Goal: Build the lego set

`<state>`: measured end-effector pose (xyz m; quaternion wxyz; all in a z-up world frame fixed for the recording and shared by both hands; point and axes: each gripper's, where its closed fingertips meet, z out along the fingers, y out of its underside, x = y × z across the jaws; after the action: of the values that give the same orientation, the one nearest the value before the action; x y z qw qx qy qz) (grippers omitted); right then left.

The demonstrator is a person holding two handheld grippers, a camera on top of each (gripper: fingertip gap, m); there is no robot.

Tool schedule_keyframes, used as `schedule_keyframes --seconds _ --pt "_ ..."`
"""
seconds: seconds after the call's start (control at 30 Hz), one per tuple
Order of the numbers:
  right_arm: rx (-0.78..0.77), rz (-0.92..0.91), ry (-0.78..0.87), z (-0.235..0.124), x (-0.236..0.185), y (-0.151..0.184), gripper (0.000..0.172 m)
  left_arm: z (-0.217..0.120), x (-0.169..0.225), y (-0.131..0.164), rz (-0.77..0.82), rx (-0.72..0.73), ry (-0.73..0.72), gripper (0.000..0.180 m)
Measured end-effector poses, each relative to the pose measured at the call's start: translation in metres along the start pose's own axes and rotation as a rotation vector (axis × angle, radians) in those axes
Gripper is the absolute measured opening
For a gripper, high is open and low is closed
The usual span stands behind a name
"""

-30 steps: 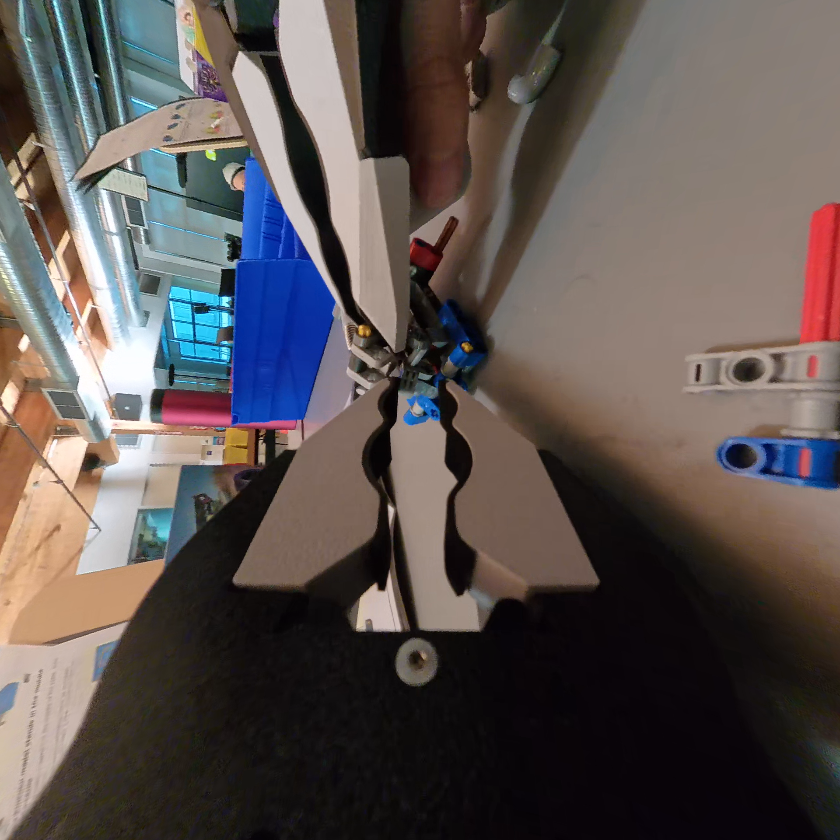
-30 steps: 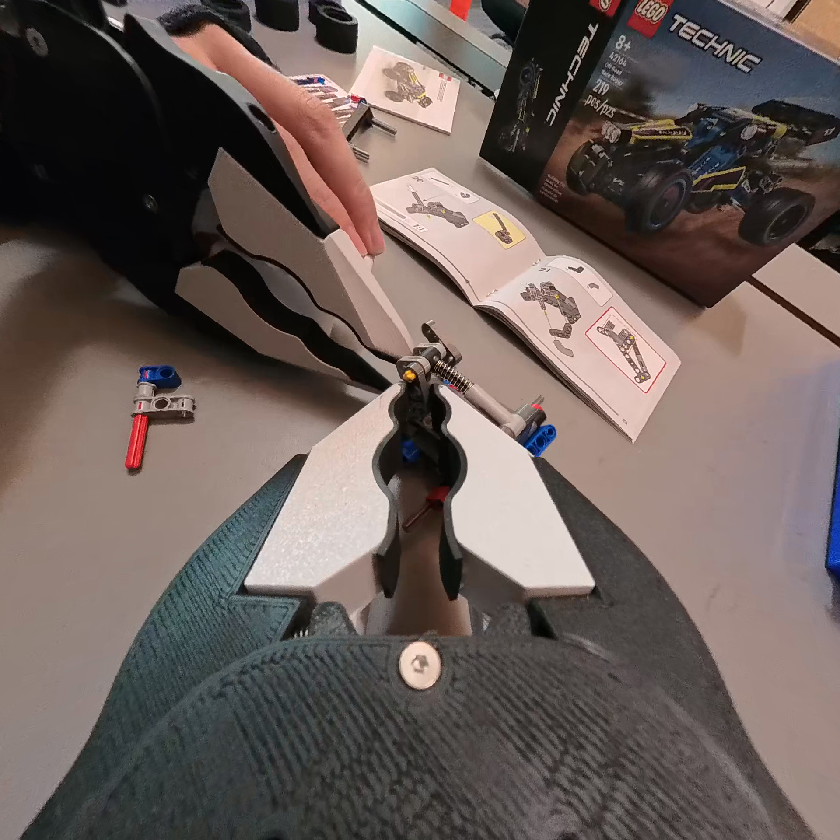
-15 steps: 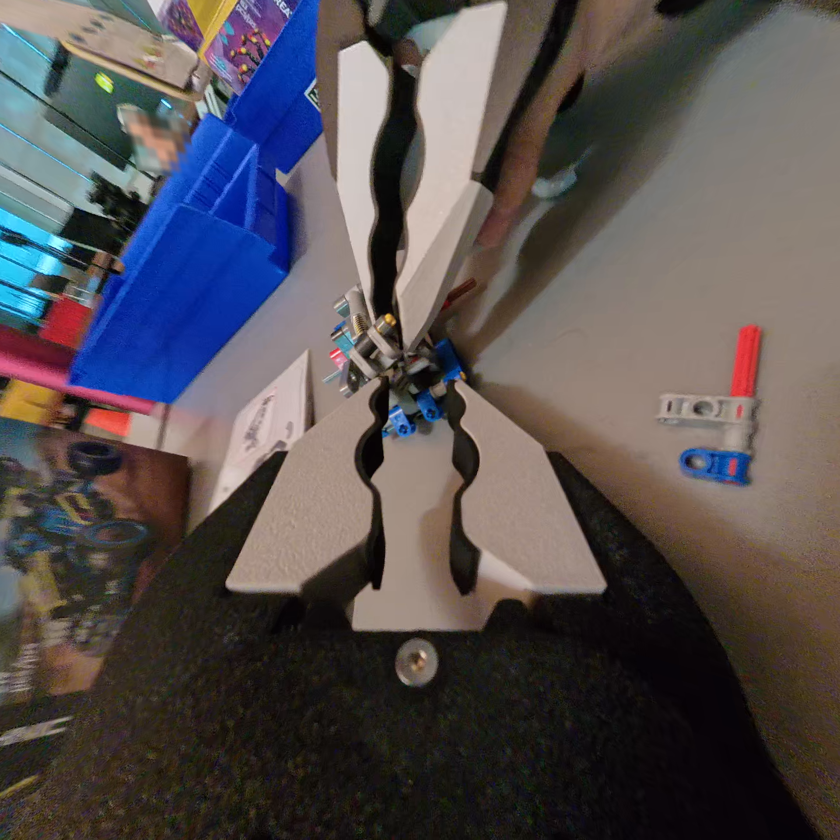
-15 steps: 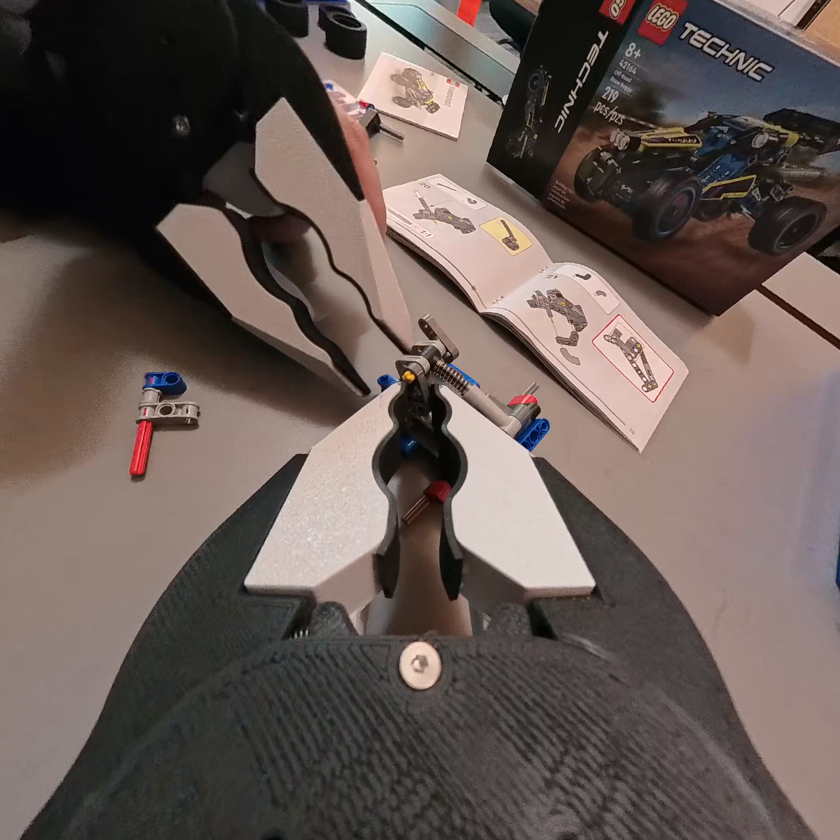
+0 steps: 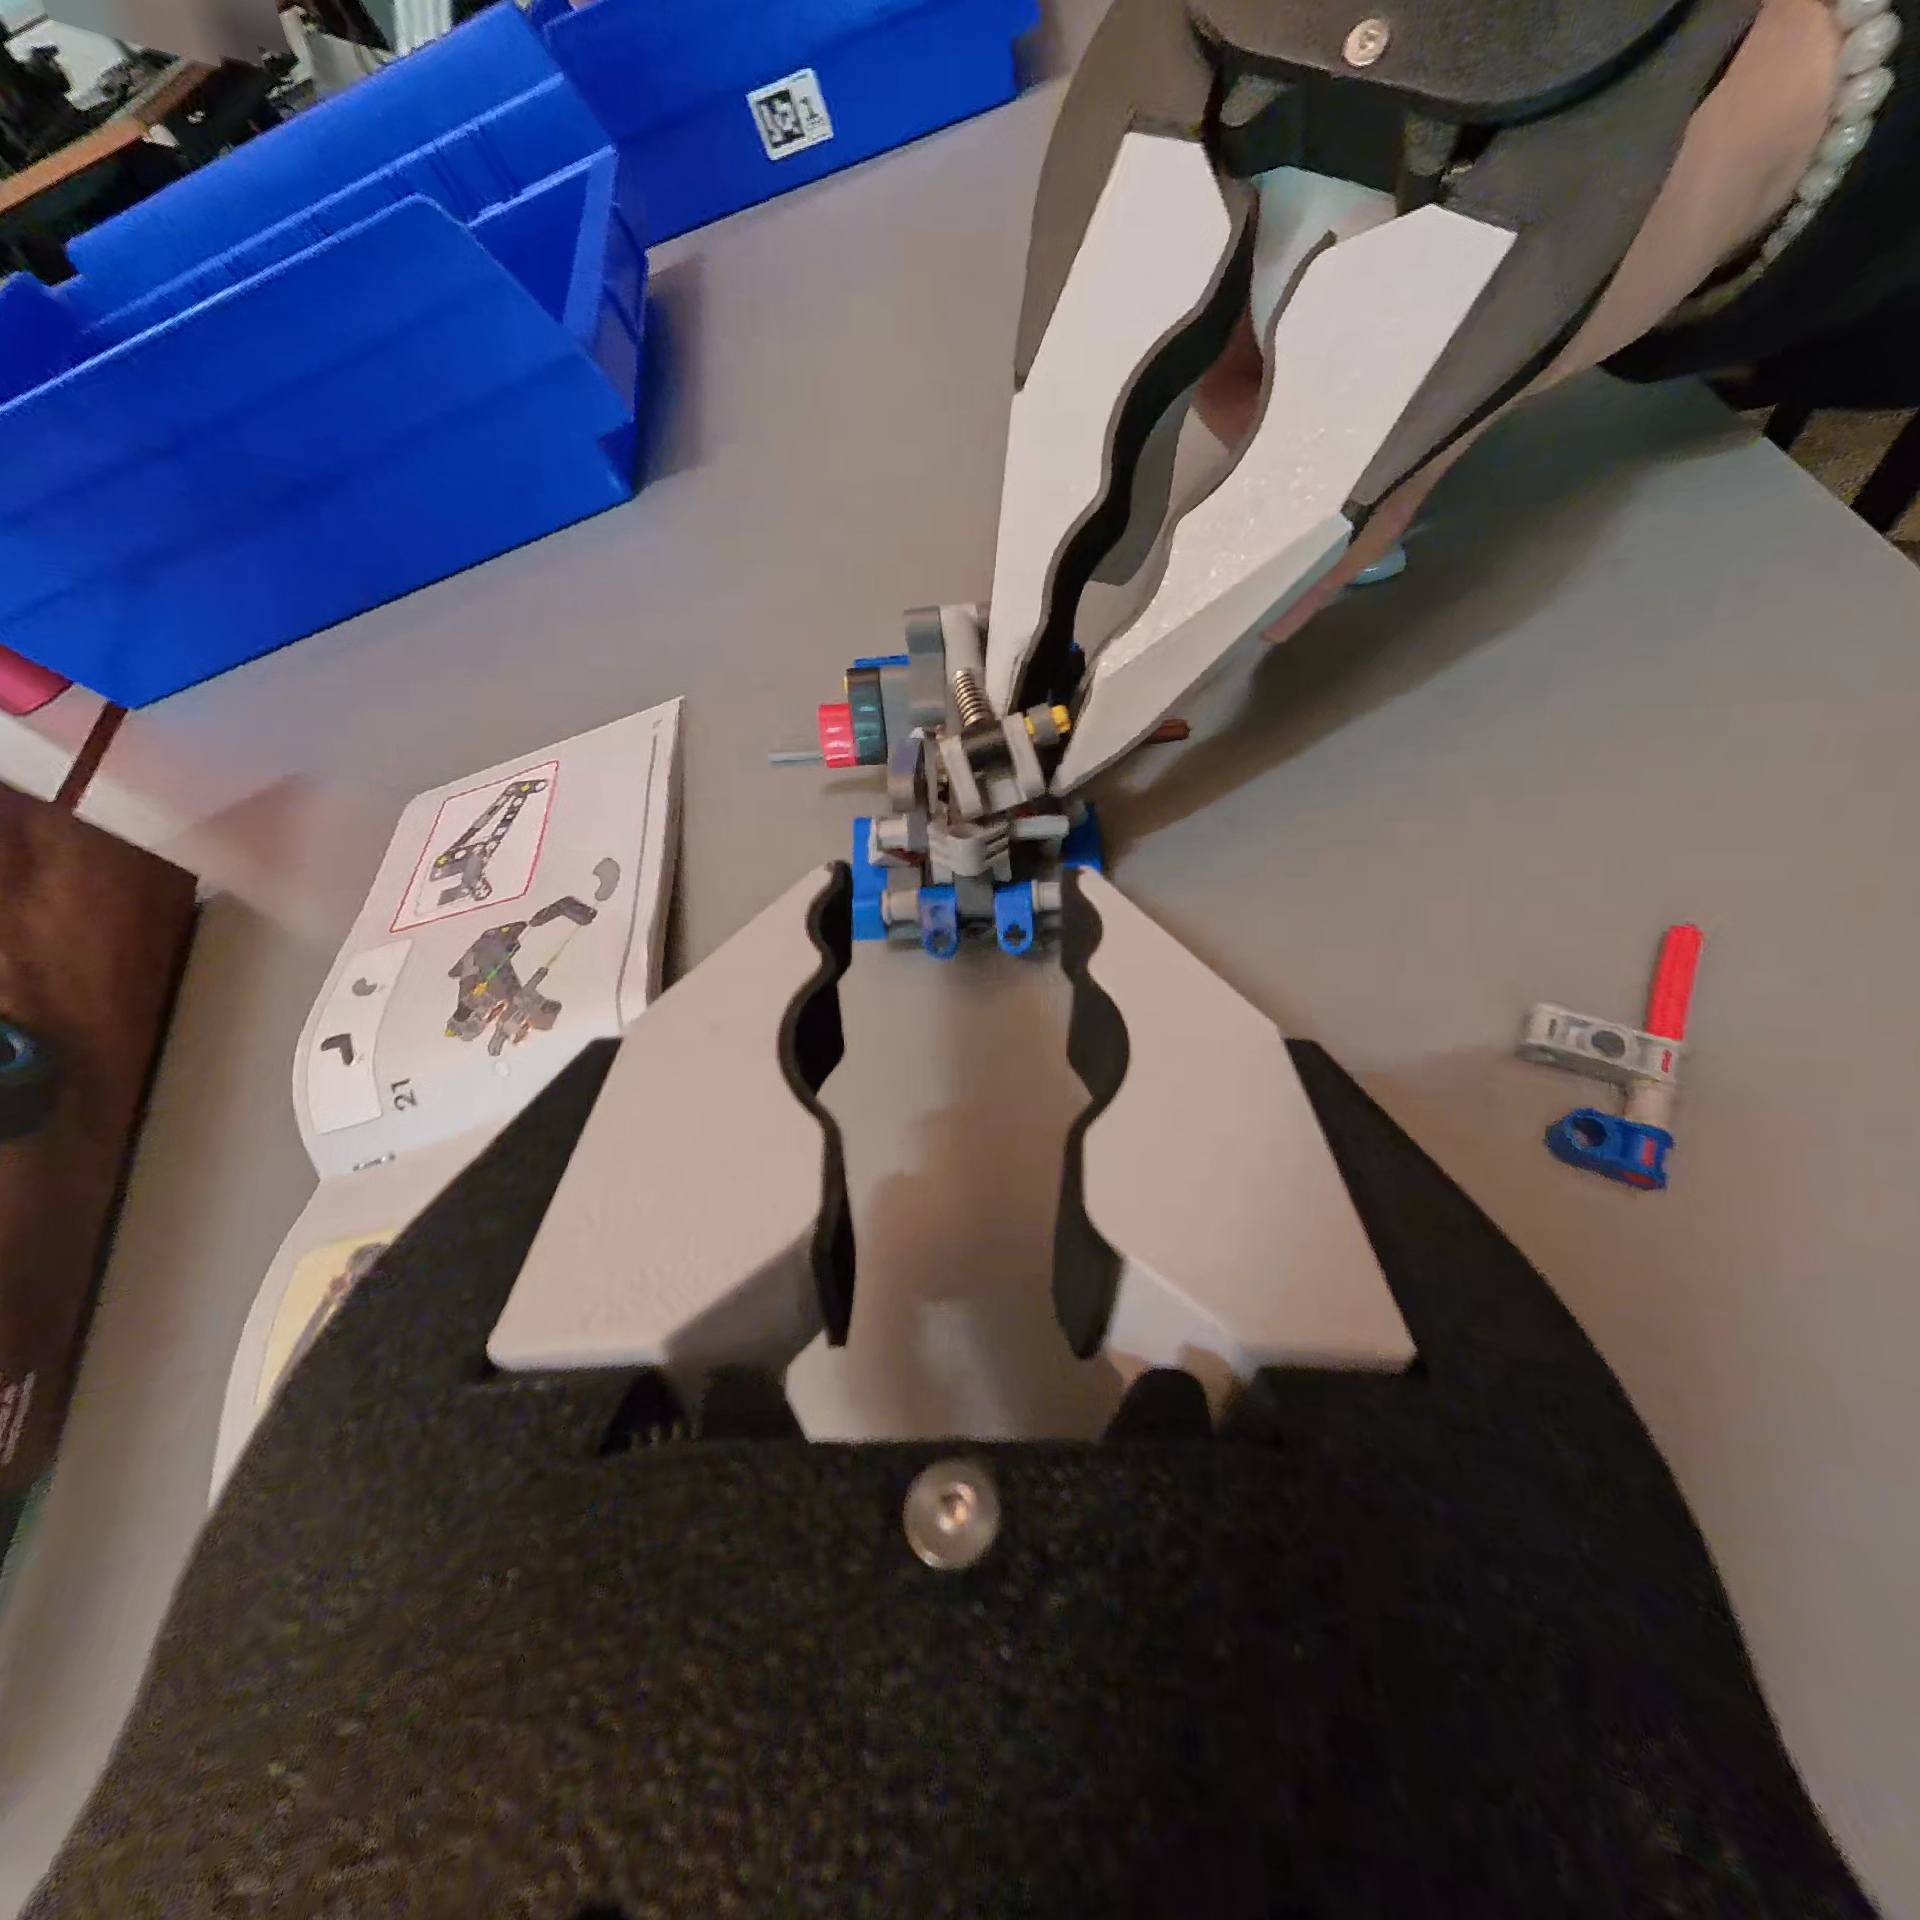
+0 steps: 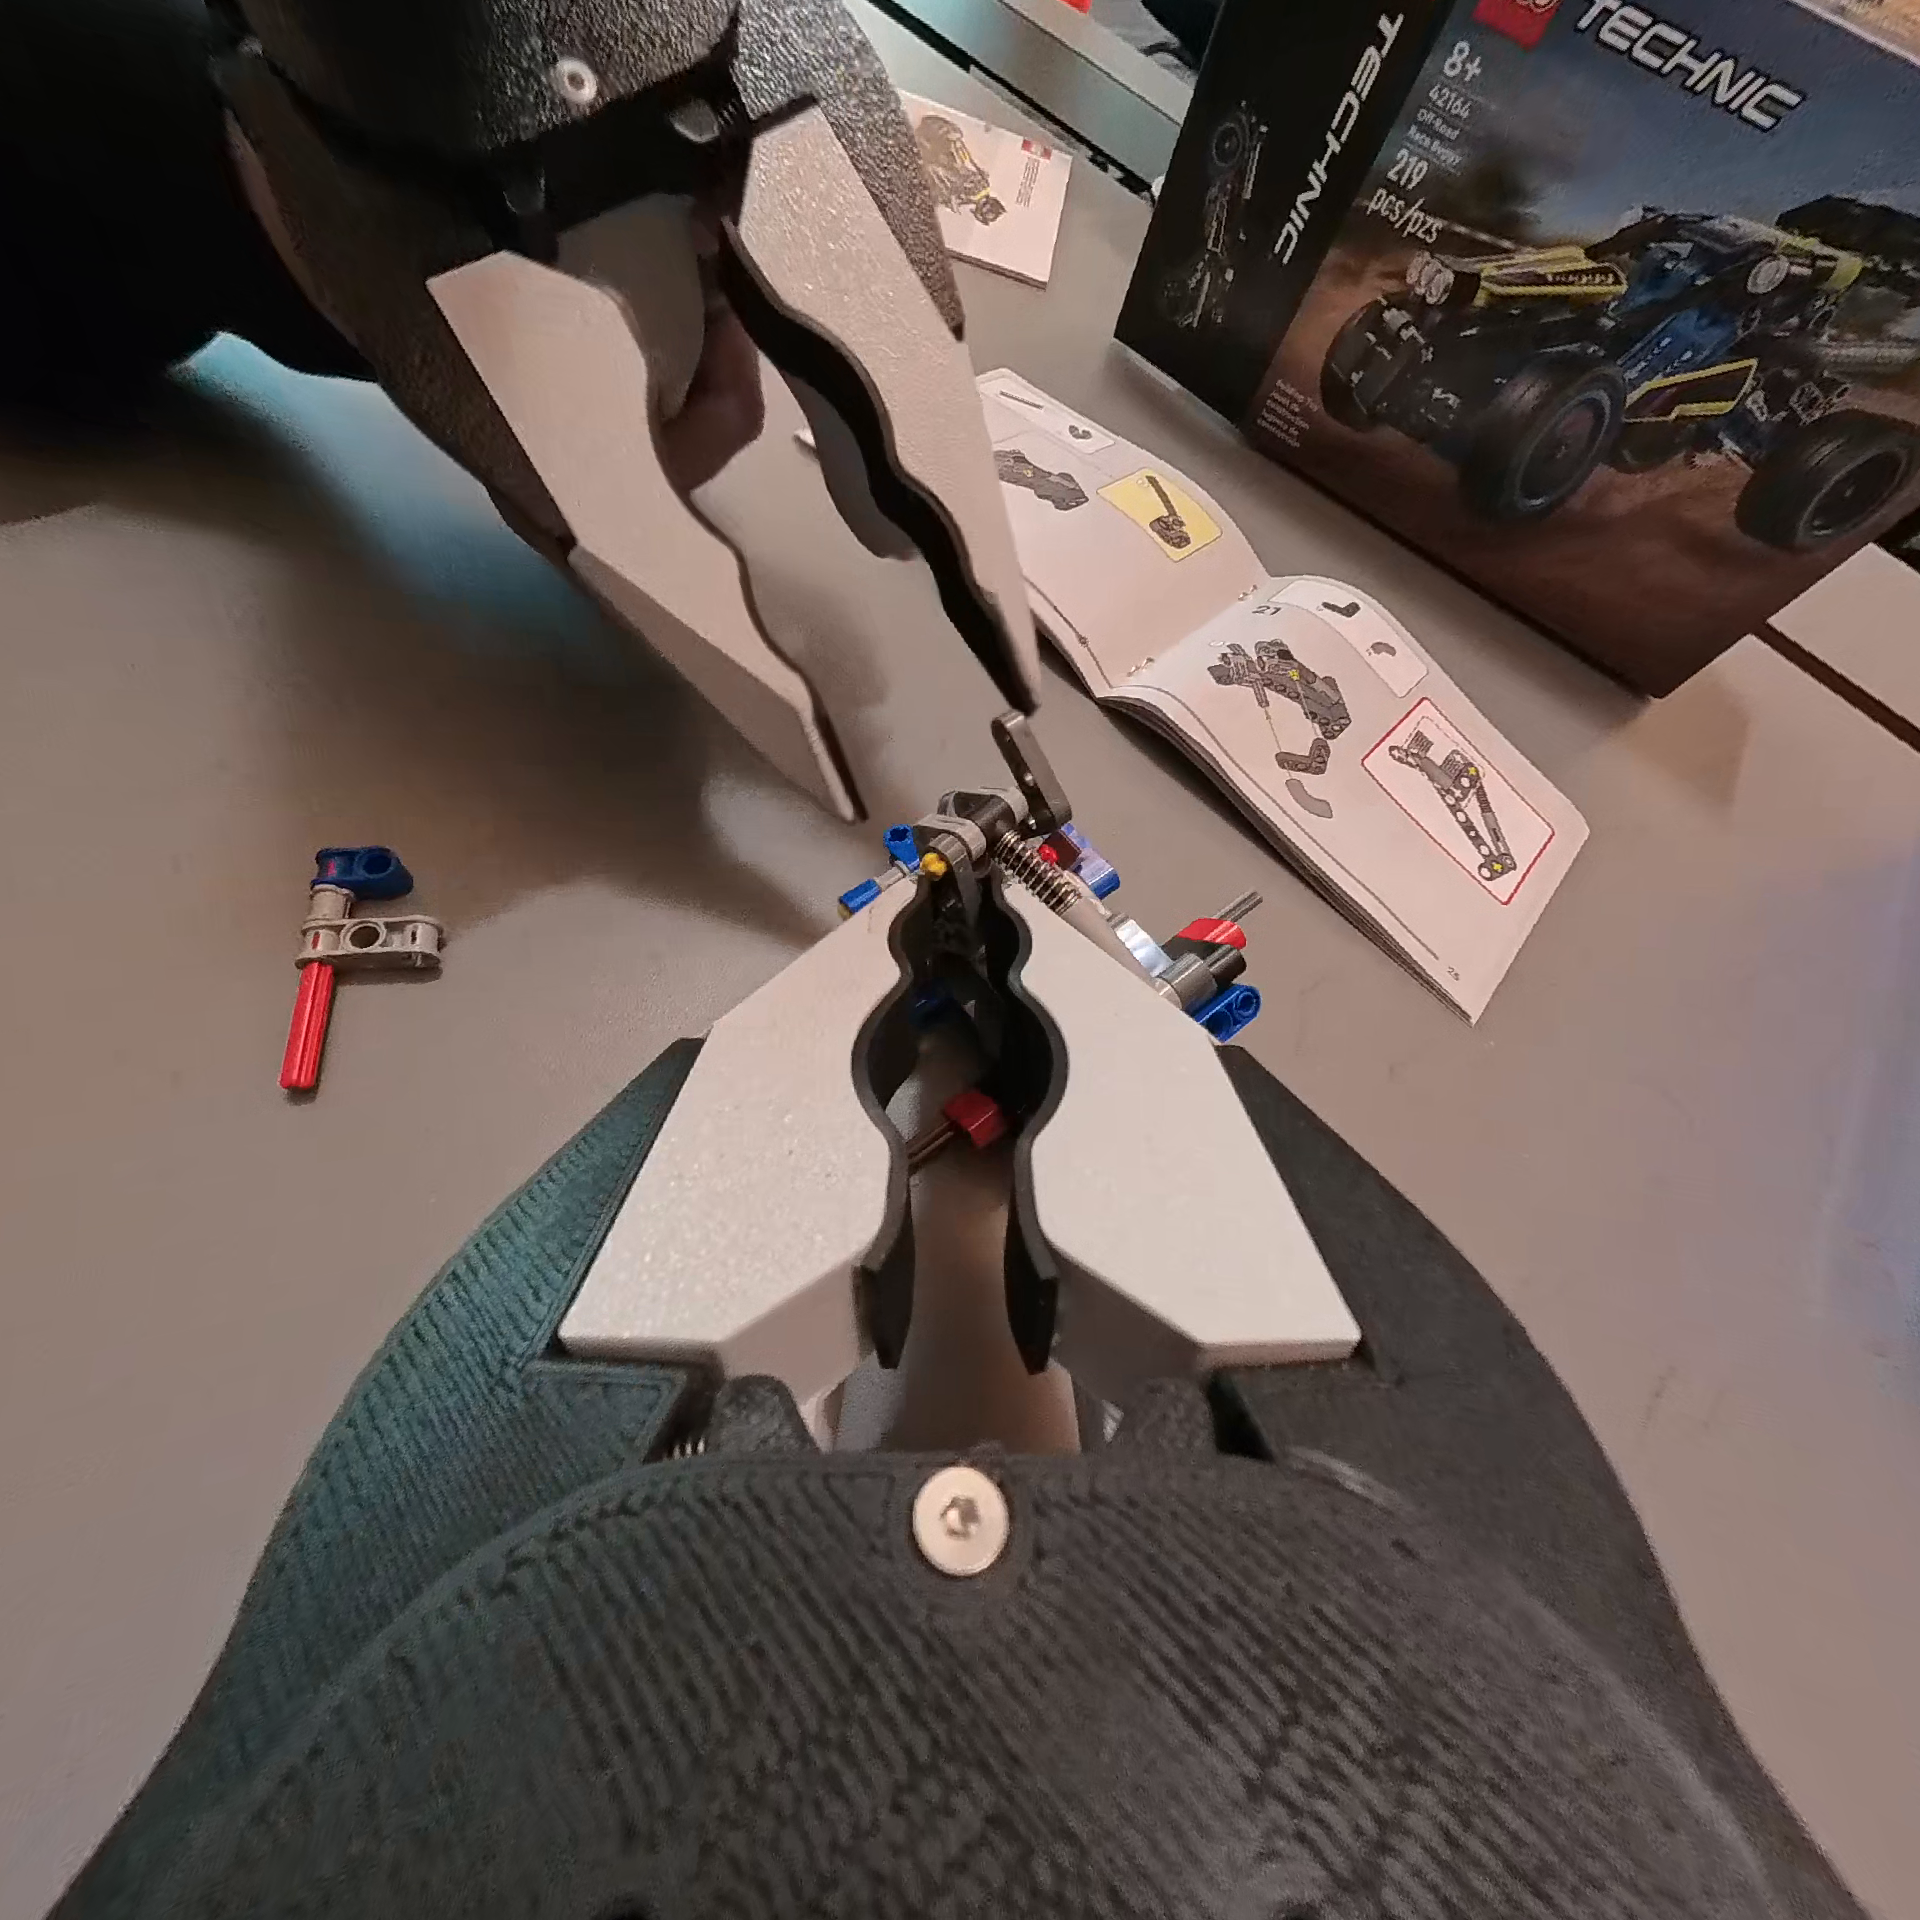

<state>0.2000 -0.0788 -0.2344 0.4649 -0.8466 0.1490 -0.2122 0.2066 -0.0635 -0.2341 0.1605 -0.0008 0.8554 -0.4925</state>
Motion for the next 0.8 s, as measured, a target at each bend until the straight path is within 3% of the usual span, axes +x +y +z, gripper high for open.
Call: schedule_keyframes --seconds 0.23,0.37,0.67,0.8 --pt "0.015 0.049 -0.039 -0.001 0.001 -0.002 0.006 0.015 0.006 -0.001 -0.049 -0.040 0.084 0.041" --pt "0.028 0.072 -0.068 -0.003 0.000 -0.003 0.005 0.015 0.005 -0.002 -0.091 -0.037 0.093 0.035" --pt "0.029 0.082 -0.070 -0.003 0.000 -0.003 0.005 0.009 -0.004 -0.002 -0.027 -0.024 0.014 0.023" --pt "0.028 0.080 -0.063 -0.003 0.001 -0.003 0.005 0.006 0.000 -0.006 -0.064 0.002 0.052 0.008"
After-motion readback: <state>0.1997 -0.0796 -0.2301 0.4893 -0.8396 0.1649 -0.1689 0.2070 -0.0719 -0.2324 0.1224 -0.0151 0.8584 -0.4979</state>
